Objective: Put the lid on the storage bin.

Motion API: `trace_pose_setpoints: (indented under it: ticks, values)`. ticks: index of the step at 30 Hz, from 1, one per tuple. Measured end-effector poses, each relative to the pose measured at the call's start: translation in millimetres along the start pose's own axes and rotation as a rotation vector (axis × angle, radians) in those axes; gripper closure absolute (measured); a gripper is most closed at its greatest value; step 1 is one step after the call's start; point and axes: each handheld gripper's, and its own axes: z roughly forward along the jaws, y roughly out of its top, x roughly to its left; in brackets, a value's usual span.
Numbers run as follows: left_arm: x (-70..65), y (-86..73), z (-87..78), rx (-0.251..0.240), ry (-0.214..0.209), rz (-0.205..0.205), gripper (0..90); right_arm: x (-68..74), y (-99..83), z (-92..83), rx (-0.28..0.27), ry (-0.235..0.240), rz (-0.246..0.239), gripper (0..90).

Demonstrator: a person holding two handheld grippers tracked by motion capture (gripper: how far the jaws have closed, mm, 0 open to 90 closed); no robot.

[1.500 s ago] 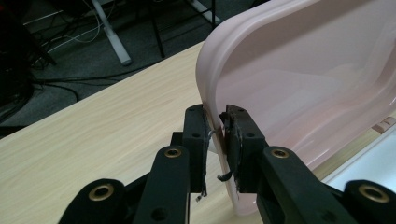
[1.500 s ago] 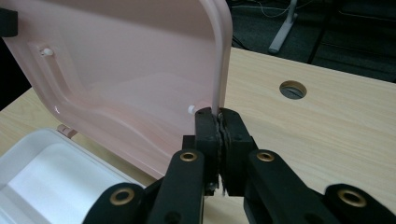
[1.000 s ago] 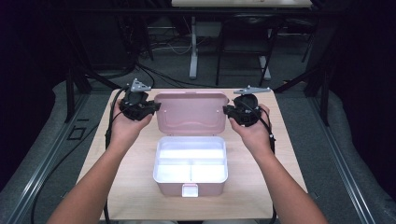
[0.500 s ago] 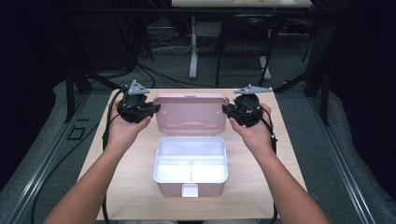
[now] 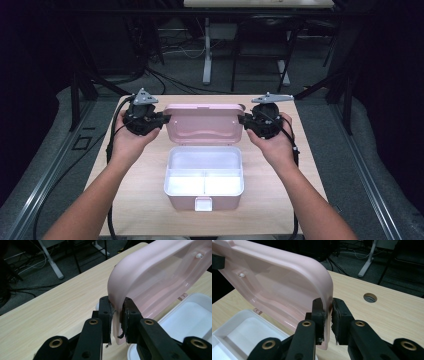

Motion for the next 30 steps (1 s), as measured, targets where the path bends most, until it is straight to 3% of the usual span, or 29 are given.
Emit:
trace_pose_setpoints:
  ticks: [12,22,23,24,30]
  values:
    - [-4.1,-7.1,-10.9,-0.013,-0.036,0.002,79.3,5.4,-6.0,-11.2,0.0,0.016,-0.013,79.3]
    - [-10.7,-13.7,-19.8,-0.011,-0.05,0.03,77.0,8.7,-13.9,-19.9,0.0,0.038,-0.03,78.2]
    - [-11.6,-14.8,-20.8,-0.01,-0.053,0.031,76.7,10.3,-15.0,-20.8,0.0,0.013,-0.029,78.1]
    - [-12.3,-15.6,-22.0,-0.007,-0.054,0.036,76.4,10.0,-16.4,-22.0,0.0,0.043,-0.033,77.9]
    - [-15.9,-22.1,-27.1,-0.011,-0.067,0.044,75.0,13.2,-22.8,-28.1,-0.001,0.052,-0.041,77.2]
